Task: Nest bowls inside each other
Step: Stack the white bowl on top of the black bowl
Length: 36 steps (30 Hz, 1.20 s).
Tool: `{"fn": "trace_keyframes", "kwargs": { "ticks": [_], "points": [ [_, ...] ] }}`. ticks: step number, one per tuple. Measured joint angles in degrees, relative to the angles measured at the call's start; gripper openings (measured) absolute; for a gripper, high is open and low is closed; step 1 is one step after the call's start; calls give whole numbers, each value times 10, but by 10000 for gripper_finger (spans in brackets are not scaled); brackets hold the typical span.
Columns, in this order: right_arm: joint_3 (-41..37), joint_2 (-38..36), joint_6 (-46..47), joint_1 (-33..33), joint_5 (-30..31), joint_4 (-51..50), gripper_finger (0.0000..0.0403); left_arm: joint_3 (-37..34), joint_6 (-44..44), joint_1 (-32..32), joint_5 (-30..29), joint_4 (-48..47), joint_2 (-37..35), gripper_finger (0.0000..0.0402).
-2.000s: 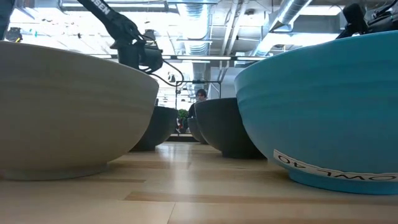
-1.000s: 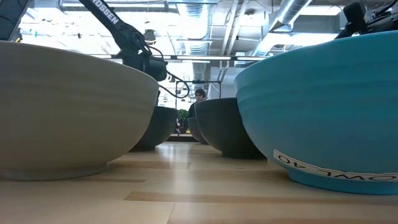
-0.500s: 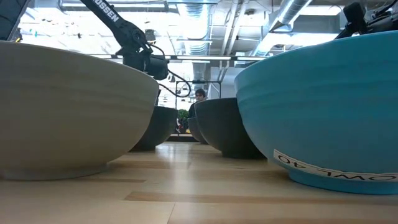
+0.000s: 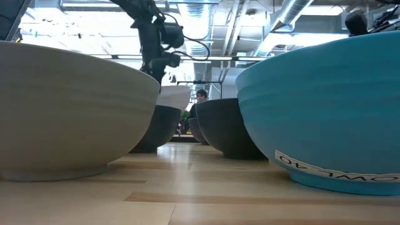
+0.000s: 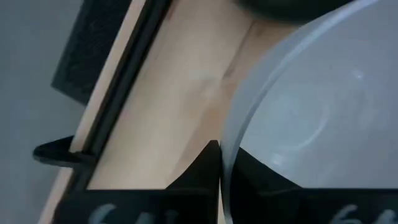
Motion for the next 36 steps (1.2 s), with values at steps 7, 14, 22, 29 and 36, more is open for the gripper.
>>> {"fn": "trace_keyframes", "kwargs": {
  "ticks": [7,14,22,29,36],
  "points": [
    [0,0,8,0,-11,-19,240,16,-29,-76,12,-160,0,0],
    [0,0,2,0,-11,-19,240,16,-70,-159,77,-144,0,0],
    [0,0,-2,0,-24,-20,240,-34,-119,-199,84,-136,2,0],
    [0,0,-5,0,-47,-20,240,-96,-151,-233,100,-62,3,0],
    [0,0,-13,0,-54,-20,240,-97,-168,-250,85,-13,3,9]
  ]
}}
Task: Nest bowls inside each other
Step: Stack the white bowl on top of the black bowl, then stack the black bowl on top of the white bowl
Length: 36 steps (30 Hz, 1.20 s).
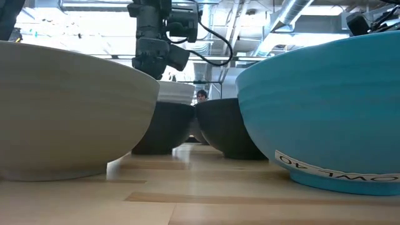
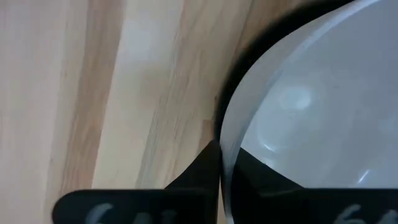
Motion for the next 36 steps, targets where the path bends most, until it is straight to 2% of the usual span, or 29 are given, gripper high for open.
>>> {"fn": "trace_keyframes", "kwargs": {
  "ticks": [6,10,22,25,29,31,33,36],
  "points": [
    [0,0,0,0,-12,0,240,0,-4,-1,-29,2,0,48],
    [0,0,0,0,-14,-2,240,0,19,-3,-9,7,0,88],
    [0,0,0,0,-14,-23,240,2,74,-5,-12,2,-1,212],
    [0,0,0,0,-13,-30,240,35,98,-5,-58,-46,-1,231],
    [0,0,0,0,-12,-33,240,131,135,6,-118,-91,-4,247],
    [0,0,0,0,-12,-33,240,168,141,17,-141,-65,-9,251],
    [0,0,0,0,-12,-33,240,188,186,26,-175,-14,-9,252],
    [0,0,0,0,-10,-33,240,190,275,33,-278,38,0,249]
  ]
}}
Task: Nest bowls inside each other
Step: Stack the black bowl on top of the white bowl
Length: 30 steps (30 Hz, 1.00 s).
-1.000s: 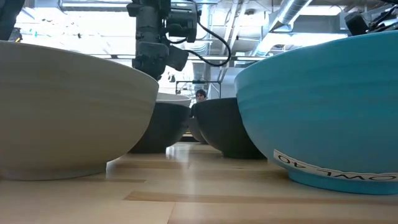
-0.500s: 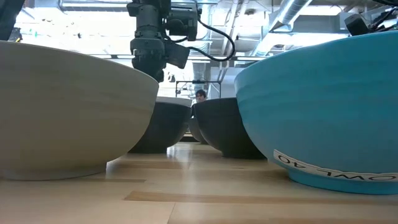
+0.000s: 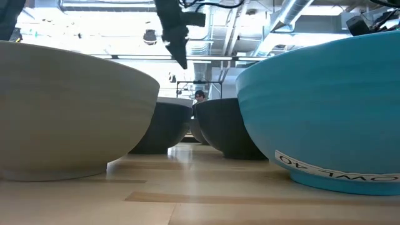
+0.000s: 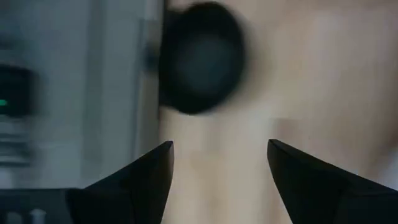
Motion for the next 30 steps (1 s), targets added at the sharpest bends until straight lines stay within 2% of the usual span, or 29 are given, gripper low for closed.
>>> {"fn": "trace_keyframes", "kwargs": {
  "ticks": [2,4,6,7,8,10,13,15,17,19,24,27,30],
  "points": [
    [0,0,0,0,0,0,240,0,77,3,-70,31,11,247],
    [0,0,0,0,-1,0,240,0,147,6,-168,66,27,245],
    [0,0,0,0,-1,0,240,0,145,6,-287,98,45,245],
    [0,0,0,0,-1,0,240,0,110,5,-311,111,53,245],
    [0,0,0,0,-2,0,240,0,75,5,-304,120,60,245],
    [0,0,0,0,-2,0,240,0,74,3,-210,113,73,242],
    [0,0,-4,0,-2,0,240,0,141,0,-88,106,97,228],
    [0,0,-4,0,-4,0,240,-1,192,0,-2,68,98,214],
    [0,0,-4,0,-4,0,240,0,167,8,105,78,99,200],
    [0,0,0,0,-7,0,240,-1,126,21,171,71,96,185],
    [0,0,0,1,-21,0,240,-1,182,48,171,76,95,162],
    [0,0,12,0,-19,0,240,0,228,61,179,108,111,158],
    [0,0,30,0,-16,0,240,2,278,70,157,126,139,158]
  ]
}}
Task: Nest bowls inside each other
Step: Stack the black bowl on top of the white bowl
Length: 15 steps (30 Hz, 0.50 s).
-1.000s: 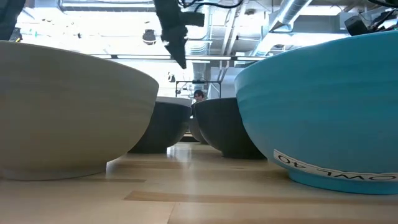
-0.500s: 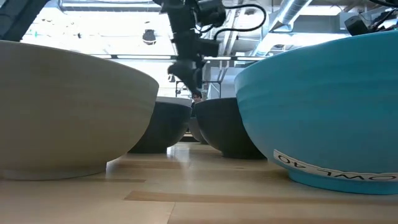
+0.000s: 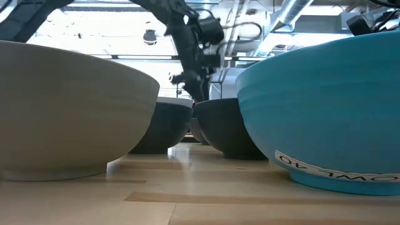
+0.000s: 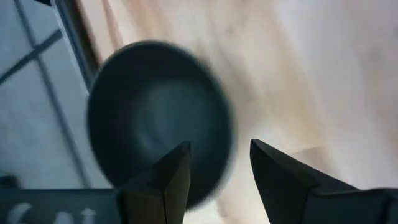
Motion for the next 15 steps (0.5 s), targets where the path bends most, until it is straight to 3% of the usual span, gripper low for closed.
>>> {"fn": "trace_keyframes", "kwargs": {
  "ticks": [5,15],
  "points": [
    [0,0,14,0,-2,0,240,32,-14,7,14,-3,42,158],
    [0,0,19,0,-2,-24,240,49,-47,8,69,-37,49,158]
  ]
}}
